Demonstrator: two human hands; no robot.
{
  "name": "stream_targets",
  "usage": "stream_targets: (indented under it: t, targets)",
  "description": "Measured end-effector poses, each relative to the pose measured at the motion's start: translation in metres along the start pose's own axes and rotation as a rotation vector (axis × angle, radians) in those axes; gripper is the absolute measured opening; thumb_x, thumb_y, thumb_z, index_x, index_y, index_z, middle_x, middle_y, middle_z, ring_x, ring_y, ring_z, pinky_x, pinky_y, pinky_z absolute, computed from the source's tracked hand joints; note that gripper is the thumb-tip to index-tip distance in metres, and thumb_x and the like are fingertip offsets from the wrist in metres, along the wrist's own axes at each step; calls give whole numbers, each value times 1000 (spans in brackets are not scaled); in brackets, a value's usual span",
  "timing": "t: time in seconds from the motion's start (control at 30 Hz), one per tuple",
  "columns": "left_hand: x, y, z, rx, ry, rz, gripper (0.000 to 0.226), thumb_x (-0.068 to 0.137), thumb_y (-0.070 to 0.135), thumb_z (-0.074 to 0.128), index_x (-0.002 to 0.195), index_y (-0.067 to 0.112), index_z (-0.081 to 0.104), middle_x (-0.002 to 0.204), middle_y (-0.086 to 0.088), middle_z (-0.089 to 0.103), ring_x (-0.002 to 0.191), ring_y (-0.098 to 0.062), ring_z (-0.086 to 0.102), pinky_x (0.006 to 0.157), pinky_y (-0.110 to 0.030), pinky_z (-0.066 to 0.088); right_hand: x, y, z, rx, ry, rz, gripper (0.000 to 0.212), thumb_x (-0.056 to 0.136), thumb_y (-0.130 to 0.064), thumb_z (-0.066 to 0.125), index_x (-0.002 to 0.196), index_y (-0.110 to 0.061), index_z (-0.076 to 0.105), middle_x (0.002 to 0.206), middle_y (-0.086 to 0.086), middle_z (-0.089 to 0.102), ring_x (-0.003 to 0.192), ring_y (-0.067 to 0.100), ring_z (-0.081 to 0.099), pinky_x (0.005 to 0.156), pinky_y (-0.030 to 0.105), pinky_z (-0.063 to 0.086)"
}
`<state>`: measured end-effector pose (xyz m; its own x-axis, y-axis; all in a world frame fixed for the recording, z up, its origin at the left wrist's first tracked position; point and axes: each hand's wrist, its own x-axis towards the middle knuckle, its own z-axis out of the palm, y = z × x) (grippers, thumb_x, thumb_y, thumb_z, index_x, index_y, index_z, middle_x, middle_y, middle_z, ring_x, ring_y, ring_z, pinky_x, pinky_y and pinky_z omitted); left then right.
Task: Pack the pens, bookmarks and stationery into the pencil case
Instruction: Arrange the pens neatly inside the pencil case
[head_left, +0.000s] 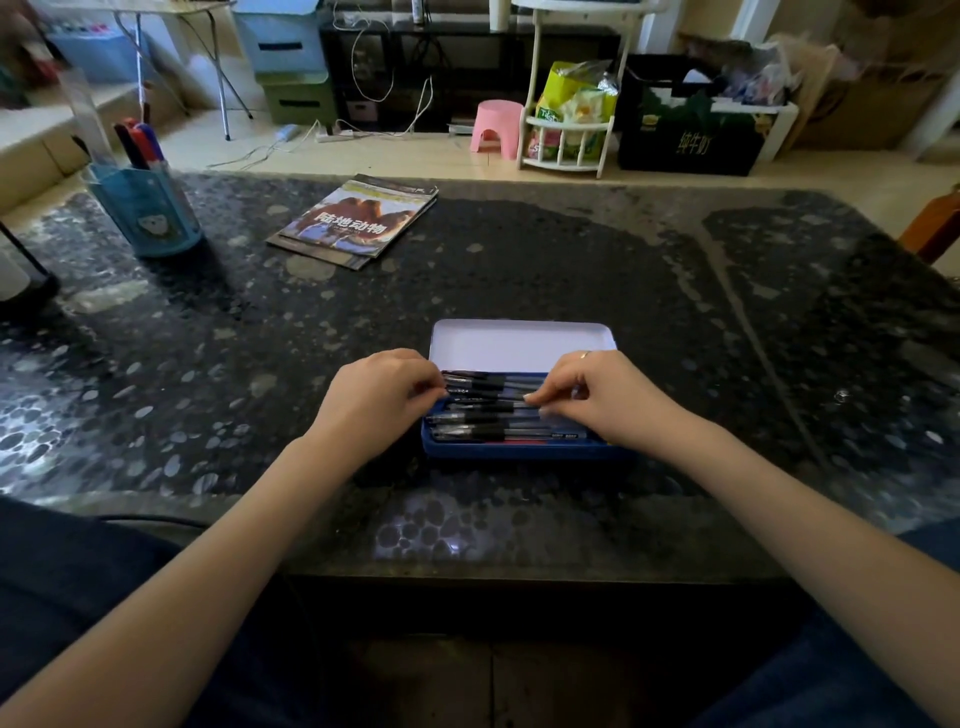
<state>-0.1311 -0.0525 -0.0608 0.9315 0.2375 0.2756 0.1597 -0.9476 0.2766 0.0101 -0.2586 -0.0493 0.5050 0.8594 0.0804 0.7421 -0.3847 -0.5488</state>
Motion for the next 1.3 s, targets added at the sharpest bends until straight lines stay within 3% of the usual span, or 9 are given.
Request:
stream_targets:
  t: [0.3, 0.5, 0.67, 0.83, 0.97, 1.07, 1.2, 1.3]
  targets:
    - [2, -2, 3, -67, 2, -36, 5, 86, 27, 64, 89, 27, 67, 86, 11, 65, 72, -5, 48, 60, -24, 36, 0, -4, 9, 45, 53, 77, 14, 82, -15, 72, 93, -22, 77, 84, -12, 65, 75, 3, 59, 68, 14, 46]
    - [2, -5, -1, -127, -32, -48, 9, 85, 22, 65, 90, 26, 71, 85, 11, 67, 71, -6, 55, 69, -28, 49, 2, -9, 15, 105, 155, 92, 9, 76, -8, 77, 81, -15, 78, 75, -11, 67, 69, -5, 59, 66, 3, 43]
    - [3, -6, -1, -132, -43, -11, 10, 85, 20, 65, 91, 24, 72, 79, 17, 55, 68, -1, 48, 68, -23, 44, 5, -9, 20, 73, 149, 77, 9, 75, -9, 78, 78, -17, 76, 77, -6, 64, 70, 0, 56, 64, 5, 41]
    - [2, -8, -3, -160, -53, 18, 8, 83, 21, 67, 88, 24, 72, 80, 13, 61, 70, -2, 54, 70, -28, 51, 6, -9, 20, 62, 140, 88, 16, 75, -12, 78, 74, -24, 68, 72, -12, 63, 68, -1, 58, 60, 7, 42]
    - [2, -10, -5, -222, -20, 57, 13, 79, 23, 72, 92, 24, 72, 84, 7, 65, 74, -6, 59, 69, -27, 52, 8, -8, 18, 28, 151, 68, 21, 75, -15, 78, 90, -22, 66, 86, -4, 62, 80, 8, 55, 71, 21, 44]
    - [3, -11, -3, -218, -40, 52, 19, 81, 22, 70, 100, 24, 73, 95, 7, 68, 81, -5, 59, 73, -27, 53, 8, -9, 17, -13, 134, 42, 30, 77, -16, 77, 105, -23, 69, 98, -10, 58, 91, 4, 50, 83, 17, 36]
    - [3, -13, 1, -171, -53, 54, 19, 85, 23, 66, 103, 23, 73, 101, 7, 69, 93, -9, 57, 81, -32, 51, 8, -9, 16, -38, 116, 37, 27, 80, -17, 75, 107, -19, 72, 101, -5, 62, 94, 6, 51, 87, 19, 37]
    - [4, -14, 1, -177, -54, 53, 18, 84, 26, 67, 102, 24, 73, 99, 9, 69, 92, -8, 56, 80, -26, 47, 8, -10, 15, -41, 117, 34, 26, 79, -17, 75, 105, -17, 74, 101, -2, 64, 94, 9, 53, 86, 18, 37]
